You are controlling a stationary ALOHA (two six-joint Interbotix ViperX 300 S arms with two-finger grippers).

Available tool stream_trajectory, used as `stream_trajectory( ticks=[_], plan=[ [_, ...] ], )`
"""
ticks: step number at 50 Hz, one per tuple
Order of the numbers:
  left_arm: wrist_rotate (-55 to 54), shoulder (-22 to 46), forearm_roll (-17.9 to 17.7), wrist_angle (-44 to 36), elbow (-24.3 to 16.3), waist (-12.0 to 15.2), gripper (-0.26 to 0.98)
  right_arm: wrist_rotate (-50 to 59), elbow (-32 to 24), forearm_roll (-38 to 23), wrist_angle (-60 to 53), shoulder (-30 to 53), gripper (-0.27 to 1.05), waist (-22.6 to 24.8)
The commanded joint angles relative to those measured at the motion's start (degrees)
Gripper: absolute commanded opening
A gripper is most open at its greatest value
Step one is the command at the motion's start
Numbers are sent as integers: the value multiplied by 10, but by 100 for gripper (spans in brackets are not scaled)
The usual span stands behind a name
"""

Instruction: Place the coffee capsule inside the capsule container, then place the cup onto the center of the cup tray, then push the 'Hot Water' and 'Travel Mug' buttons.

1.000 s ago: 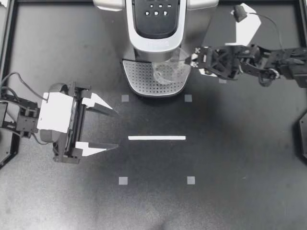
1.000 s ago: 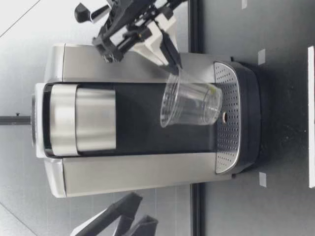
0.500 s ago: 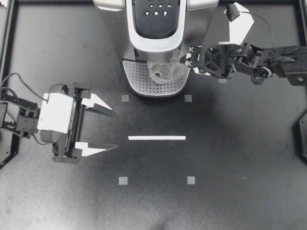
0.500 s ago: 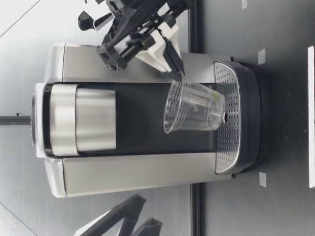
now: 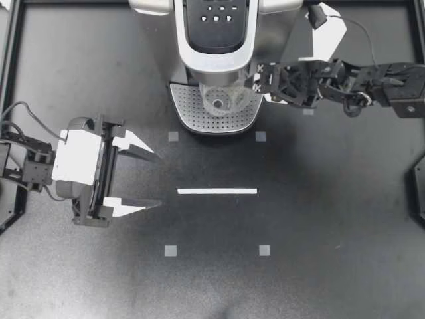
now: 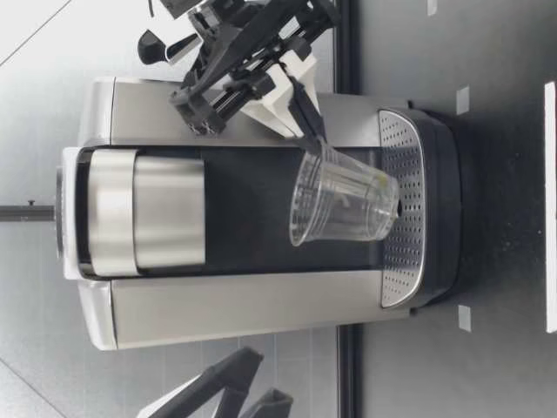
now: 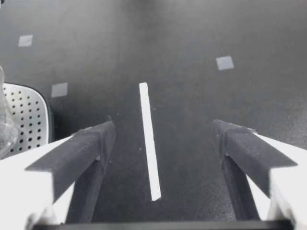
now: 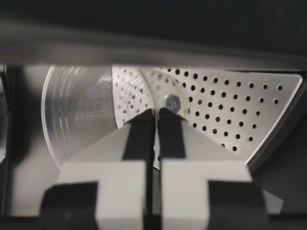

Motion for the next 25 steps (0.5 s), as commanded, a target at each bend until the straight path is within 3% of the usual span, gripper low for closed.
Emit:
stream_trajectory(
  ticks=[1,7,20,25],
  plan=[
    [1,-9,0,-2,-5,1,75,-1,-14,-3,-4,-4,9,5],
    [1,-9,0,-2,-5,1,75,-1,-17,-7,-3,-4,17,5],
    [1,-13,0,-2,-5,1,75,-1,-18,-9,-3,-3,47,5],
    [1,-13,0,-2,-5,1,75,-1,-18,-9,-4,-4,49,5]
  ],
)
